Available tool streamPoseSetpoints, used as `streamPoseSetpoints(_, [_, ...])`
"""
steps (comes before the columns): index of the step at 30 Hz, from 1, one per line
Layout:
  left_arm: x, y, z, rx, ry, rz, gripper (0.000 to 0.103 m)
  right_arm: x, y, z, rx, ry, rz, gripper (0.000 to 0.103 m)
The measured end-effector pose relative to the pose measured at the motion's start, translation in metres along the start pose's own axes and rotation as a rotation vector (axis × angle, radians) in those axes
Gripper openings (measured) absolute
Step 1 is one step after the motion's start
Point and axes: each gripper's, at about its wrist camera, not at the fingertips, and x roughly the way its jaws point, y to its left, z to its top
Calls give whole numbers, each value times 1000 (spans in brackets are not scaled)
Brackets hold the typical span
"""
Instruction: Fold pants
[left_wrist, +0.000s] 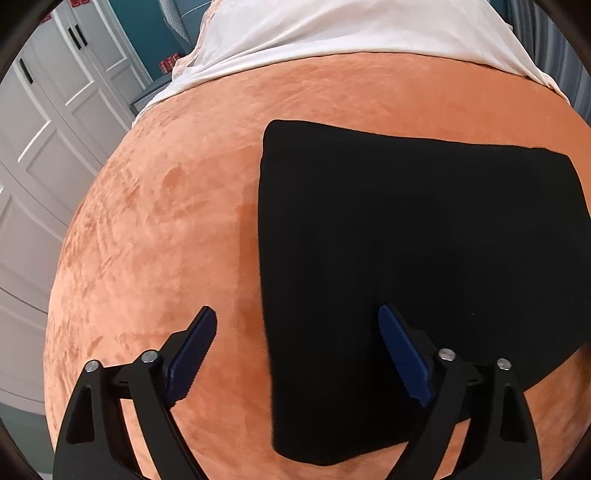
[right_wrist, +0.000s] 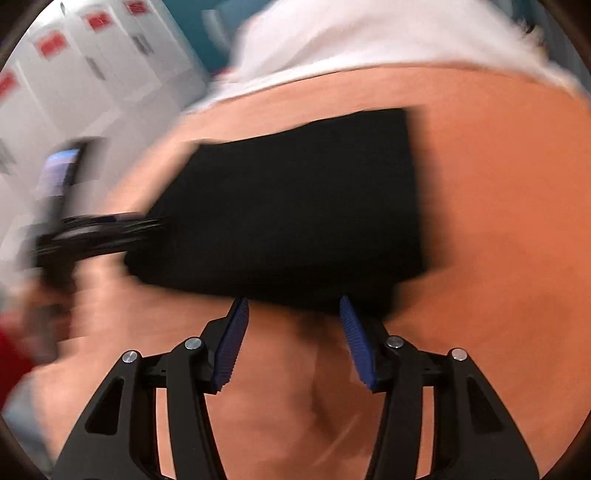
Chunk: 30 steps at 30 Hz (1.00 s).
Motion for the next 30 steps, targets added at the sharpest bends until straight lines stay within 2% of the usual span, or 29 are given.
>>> streamPoseSetpoints(1, [1,1,-1,5,-2,-6,95,5,-35,1,156,8,63,1])
streamPoseSetpoints(2, [2,1,-2,12,-7,-13,97,7,-72,-6,323,4,193,0])
streamPoseSetpoints(3, [1,0,-3,20,-17,-6,97,7,-74,-9,330,5,207,0])
streamPoseSetpoints(6, [-6,-5,-7,34,-51,26,95,-8,-25,-11,141,20,41,9])
streamPoseSetpoints(9, [-11,-6,-11,7,-50,1,92,-48,13,-5,104,-98,76,9])
streamPoseSetpoints(11, [-11,-9,-13,0,-46,5,92,-57,32,13,83,-132,138,9])
streamPoseSetpoints(13, [-10,-9,-12,-6,-41,6,92,-45,35,32,78,-121,120,9])
streamPoseSetpoints(14, [-8,-8,-11,-19,-33,-2,93,-32,30,40,77,-100,56,9])
streamPoseSetpoints(15, [-7,-6,-11,-33,-28,-11,94,-14,21,42,79,-60,-43,6])
streamPoseSetpoints(16, [-5,-4,-12,-50,-20,-32,94,6,8,41,82,1,-97,6])
streamPoseSetpoints(17, [-3,-3,-12,-62,-12,-39,94,18,-9,35,138,13,-32,5])
streamPoseSetpoints(19, [-5,-1,-12,-79,-11,-41,94,6,-21,36,246,7,35,5])
streamPoseSetpoints(20, [-7,-1,-12,-79,-12,-39,90,-9,-16,39,266,-7,27,13])
streamPoseSetpoints(22, [-21,-3,-15,-75,-6,-56,83,-33,1,40,220,-42,-8,13])
streamPoseSetpoints(23, [-27,-4,-17,-76,-4,-62,83,-45,11,38,187,-59,-18,14])
streamPoseSetpoints(25, [-50,-7,-26,-83,-18,-77,83,-74,30,31,150,-98,-43,35])
streamPoseSetpoints(26, [-67,-8,-33,-88,-30,-88,83,-89,41,27,132,-107,-54,60])
streamPoseSetpoints(27, [-78,-9,-38,-93,-40,-93,83,-97,50,26,116,-120,-77,80])
streamPoseSetpoints(30, [-127,-12,-61,-100,-78,-105,83,-131,79,13,42,-181,-158,85])
